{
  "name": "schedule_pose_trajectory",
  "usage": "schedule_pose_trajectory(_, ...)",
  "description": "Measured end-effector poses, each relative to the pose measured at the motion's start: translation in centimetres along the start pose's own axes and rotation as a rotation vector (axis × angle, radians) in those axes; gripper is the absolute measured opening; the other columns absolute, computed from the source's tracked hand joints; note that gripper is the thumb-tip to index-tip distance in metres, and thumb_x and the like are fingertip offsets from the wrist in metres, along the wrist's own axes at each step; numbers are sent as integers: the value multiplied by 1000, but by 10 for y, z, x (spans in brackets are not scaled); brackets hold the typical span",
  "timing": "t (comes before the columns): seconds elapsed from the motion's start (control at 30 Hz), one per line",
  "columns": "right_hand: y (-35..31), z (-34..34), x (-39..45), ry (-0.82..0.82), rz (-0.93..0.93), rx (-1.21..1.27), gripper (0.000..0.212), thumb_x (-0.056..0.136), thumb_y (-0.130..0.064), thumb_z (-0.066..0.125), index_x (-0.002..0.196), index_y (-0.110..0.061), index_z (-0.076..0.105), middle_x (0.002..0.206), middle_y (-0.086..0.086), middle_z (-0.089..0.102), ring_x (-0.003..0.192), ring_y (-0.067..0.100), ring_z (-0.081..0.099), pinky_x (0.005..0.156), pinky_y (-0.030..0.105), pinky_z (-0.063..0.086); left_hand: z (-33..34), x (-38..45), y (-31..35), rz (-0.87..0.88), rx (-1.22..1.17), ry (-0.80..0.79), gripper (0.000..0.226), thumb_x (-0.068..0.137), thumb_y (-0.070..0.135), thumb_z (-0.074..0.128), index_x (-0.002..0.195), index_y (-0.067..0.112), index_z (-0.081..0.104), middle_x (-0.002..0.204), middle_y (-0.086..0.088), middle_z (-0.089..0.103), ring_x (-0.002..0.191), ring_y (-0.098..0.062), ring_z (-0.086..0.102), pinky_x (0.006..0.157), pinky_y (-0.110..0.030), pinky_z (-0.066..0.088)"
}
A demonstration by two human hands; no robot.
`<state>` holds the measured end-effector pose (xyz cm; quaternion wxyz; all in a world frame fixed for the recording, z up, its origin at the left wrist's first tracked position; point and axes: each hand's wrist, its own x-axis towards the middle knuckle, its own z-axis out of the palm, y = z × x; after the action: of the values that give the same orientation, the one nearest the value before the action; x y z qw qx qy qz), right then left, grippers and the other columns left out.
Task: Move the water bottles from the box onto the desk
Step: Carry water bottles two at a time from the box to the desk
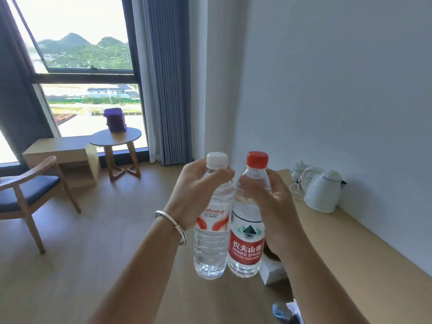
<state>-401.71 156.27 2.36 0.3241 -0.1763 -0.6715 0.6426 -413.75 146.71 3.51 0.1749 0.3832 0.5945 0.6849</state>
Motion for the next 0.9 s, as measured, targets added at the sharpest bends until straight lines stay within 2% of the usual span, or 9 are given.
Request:
schedule_pose_trajectory(0.17, 19, -23, 60, 160, 34, -29, 35, 68, -51, 70, 98, -34, 62, 84, -11, 75, 78, 11, 74, 57, 19, 55, 22, 84, -38, -41, -41, -113, 23, 73, 32, 75, 85, 13, 67, 92, -25, 68, 89, -48, 66, 83, -66, 53)
schedule_pose_trajectory(0.27, 33, -37, 93, 294, 25, -87, 36, 65, -55, 68, 95, -36, 61, 82, -16, 73, 76, 3, 72, 55, 14, 53, 37, 132, -61, -41, -59, -207, 32, 73, 32, 75, 90, 7, 64, 91, -27, 66, 88, -49, 65, 82, -66, 53)
schedule_pose_trajectory(0.33, 42, -44, 113, 385, 17, -127, 35, 69, -57, 69, 97, -39, 62, 88, -16, 74, 80, 4, 73, 63, 18, 55, 49, 162, -77, -38, -79, -292, 28, 76, 29, 74, 89, 7, 63, 90, -27, 65, 87, -49, 65, 82, -64, 54)
schedule_pose_trajectory(0.43, 50, -51, 142, 525, 18, -197, 29, 73, -60, 72, 97, -46, 63, 93, -17, 74, 85, 4, 72, 75, 29, 55, 63, 206, -96, -27, -106, -412, 6, 77, 27, 73, 80, 26, 68, 80, -10, 70, 78, -33, 70, 76, -51, 58)
schedule_pose_trajectory(0.5, 51, -54, 161, 601, 14, -231, 28, 75, -57, 70, 99, -43, 63, 91, -20, 73, 84, 0, 71, 68, 20, 54, 71, 235, -107, -25, -109, -498, 6, 81, 28, 73, 82, 31, 68, 80, -1, 72, 78, -25, 71, 76, -46, 57)
schedule_pose_trajectory(0.6, 53, -60, 181, 672, 34, -233, 20, 84, -40, 67, 103, -33, 68, 91, -13, 75, 83, 3, 72, 60, 13, 53, 82, 273, -122, -16, -89, -631, 16, 81, 41, 71, 94, 32, 68, 91, -1, 74, 89, -28, 71, 86, -58, 55)
schedule_pose_trajectory(0.7, 56, -66, 193, 737, 59, -278, 12, 89, -31, 67, 100, -28, 71, 89, -8, 76, 82, 5, 73, 59, 13, 52, 96, 297, -131, -10, -124, -699, 30, 77, 43, 72, 98, 22, 68, 95, -13, 71, 91, -36, 69, 86, -63, 52)
schedule_pose_trajectory(0.8, 64, -80, 198, 824, 77, -339, 7, 90, -28, 68, 95, -25, 71, 87, -7, 76, 81, 4, 72, 61, 10, 50, 116, 309, -139, -7, -135, -803, 29, 85, 33, 71, 105, 13, 66, 100, -18, 70, 91, -31, 69, 81, -43, 59)
schedule_pose_trajectory(0.9, 72, -97, 196, 900, 109, -380, 9, 90, -29, 68, 95, -23, 71, 87, -8, 75, 81, 2, 71, 60, 9, 49, 137, 313, -147, 32, -124, -893, 18, 92, 21, 66, 102, 6, 65, 83, -15, 67, 63, -2, 64, 52, -9, 45)
